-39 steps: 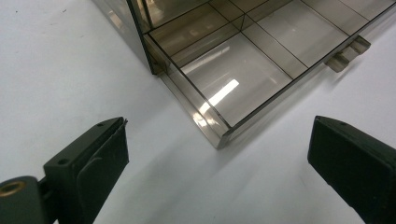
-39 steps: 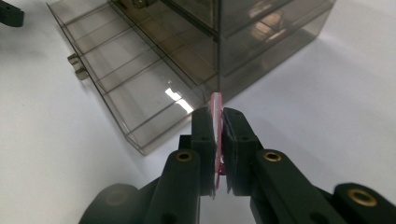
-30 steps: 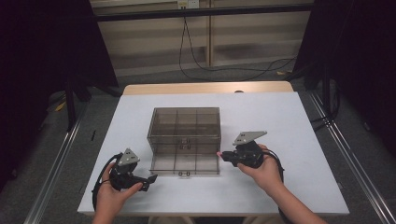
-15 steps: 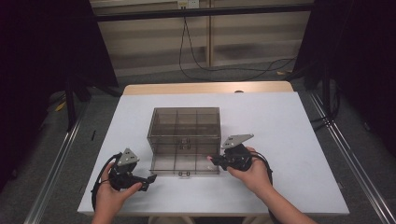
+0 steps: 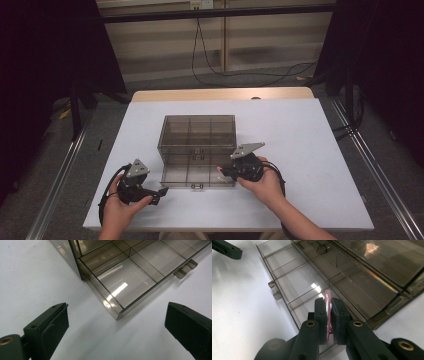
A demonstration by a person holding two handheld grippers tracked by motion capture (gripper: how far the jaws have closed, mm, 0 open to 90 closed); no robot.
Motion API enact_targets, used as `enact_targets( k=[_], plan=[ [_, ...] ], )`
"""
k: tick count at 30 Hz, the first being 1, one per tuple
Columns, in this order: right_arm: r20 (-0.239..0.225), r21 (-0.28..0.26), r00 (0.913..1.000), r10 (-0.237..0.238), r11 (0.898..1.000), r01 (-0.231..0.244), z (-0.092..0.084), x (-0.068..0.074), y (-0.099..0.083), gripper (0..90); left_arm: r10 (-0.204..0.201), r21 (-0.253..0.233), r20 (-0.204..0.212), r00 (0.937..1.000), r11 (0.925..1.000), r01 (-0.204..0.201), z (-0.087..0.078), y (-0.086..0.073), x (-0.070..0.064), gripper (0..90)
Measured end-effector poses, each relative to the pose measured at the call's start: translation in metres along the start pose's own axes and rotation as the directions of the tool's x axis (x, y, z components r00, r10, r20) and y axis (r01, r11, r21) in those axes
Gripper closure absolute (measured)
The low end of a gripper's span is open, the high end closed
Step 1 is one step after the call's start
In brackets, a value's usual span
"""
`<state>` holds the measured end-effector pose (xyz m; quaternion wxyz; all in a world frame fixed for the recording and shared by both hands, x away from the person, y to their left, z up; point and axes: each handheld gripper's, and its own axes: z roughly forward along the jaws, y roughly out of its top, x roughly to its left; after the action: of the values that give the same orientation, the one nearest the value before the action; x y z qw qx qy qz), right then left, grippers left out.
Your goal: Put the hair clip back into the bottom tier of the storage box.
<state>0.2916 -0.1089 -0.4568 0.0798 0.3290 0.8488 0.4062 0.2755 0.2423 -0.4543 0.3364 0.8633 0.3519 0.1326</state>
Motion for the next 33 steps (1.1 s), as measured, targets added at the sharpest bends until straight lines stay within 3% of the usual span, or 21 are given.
enact_targets(
  k=[24,26,28,33],
  plan=[
    [-0.007,0.013,1.0,-0.003,1.0,0.003,0.01,-0.001,-0.001,83.4,-0.016,-0.007,0.0,0.9999,0.9998,0.016,-0.002,-0.003,0.0,5.5],
    [-0.002,0.012,1.0,-0.005,1.0,0.005,0.01,-0.001,-0.001,82.2,-0.007,-0.003,-0.007,0.9999,1.0,0.007,-0.003,-0.003,0.001,5.5],
    [0.002,0.017,1.0,0.004,1.0,-0.004,0.011,-0.001,-0.002,72.1,-0.016,-0.013,-0.002,0.9999,0.9998,0.015,-0.003,-0.004,0.001,5.5],
    [0.002,0.018,1.0,-0.002,1.0,0.002,0.01,0.0,-0.003,66.3,-0.012,-0.01,-0.003,0.9999,0.9999,0.012,-0.004,-0.004,0.001,5.6]
  ],
)
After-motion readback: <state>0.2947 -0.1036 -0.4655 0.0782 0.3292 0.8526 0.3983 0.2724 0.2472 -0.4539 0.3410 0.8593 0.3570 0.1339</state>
